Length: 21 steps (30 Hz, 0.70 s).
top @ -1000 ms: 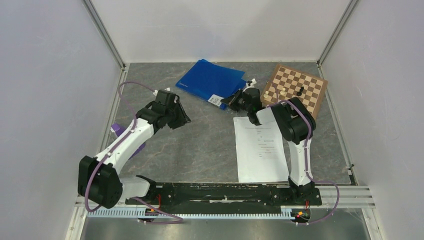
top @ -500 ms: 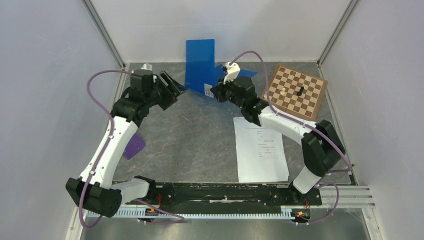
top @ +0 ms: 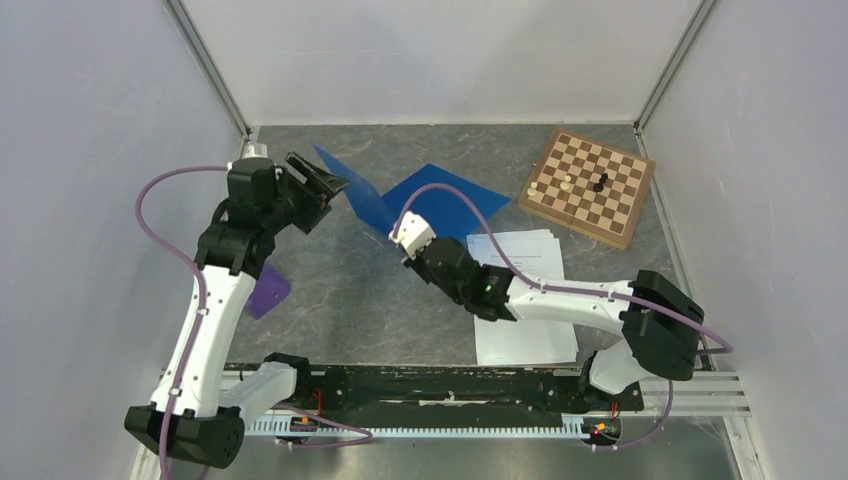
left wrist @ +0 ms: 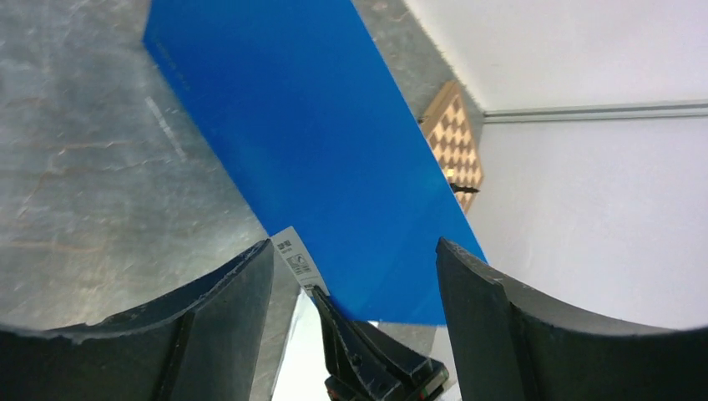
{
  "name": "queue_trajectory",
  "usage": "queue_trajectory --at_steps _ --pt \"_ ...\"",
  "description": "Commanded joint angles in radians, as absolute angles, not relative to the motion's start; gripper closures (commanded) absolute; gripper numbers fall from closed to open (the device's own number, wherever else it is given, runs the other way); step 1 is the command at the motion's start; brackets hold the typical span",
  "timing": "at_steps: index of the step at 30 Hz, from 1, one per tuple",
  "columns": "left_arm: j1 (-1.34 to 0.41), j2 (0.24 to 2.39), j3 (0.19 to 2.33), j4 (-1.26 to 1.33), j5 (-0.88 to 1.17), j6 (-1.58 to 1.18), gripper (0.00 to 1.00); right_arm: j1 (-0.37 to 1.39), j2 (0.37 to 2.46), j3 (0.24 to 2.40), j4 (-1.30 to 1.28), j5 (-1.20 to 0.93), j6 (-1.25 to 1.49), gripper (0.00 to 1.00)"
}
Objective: Put the files into the folder
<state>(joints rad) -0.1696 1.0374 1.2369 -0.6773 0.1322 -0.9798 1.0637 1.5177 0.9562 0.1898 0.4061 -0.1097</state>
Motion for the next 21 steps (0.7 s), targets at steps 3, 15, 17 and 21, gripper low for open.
queue_trajectory --at_steps 3,15,17,21 --pt "-0.164 0.952 1.145 -0.745 0.042 -1.005 0.22 1.168 1.492 0.894 0.188 0.625 -0.186 1.00" --pt "-0.164 0.806 1.103 -0.833 -0.101 -0.944 0.21 1.243 1.554 0.887 0.186 0.689 -0.179 1.00" --pt "-0.164 0.800 1.093 -0.824 -0.090 -0.948 0.21 1.251 1.563 0.894 0.183 0.695 -0.181 1.00" --pt "-0.165 0.782 1.056 -0.741 -0.046 -0.967 0.22 1.269 1.584 0.907 0.173 0.723 -0.187 1.00"
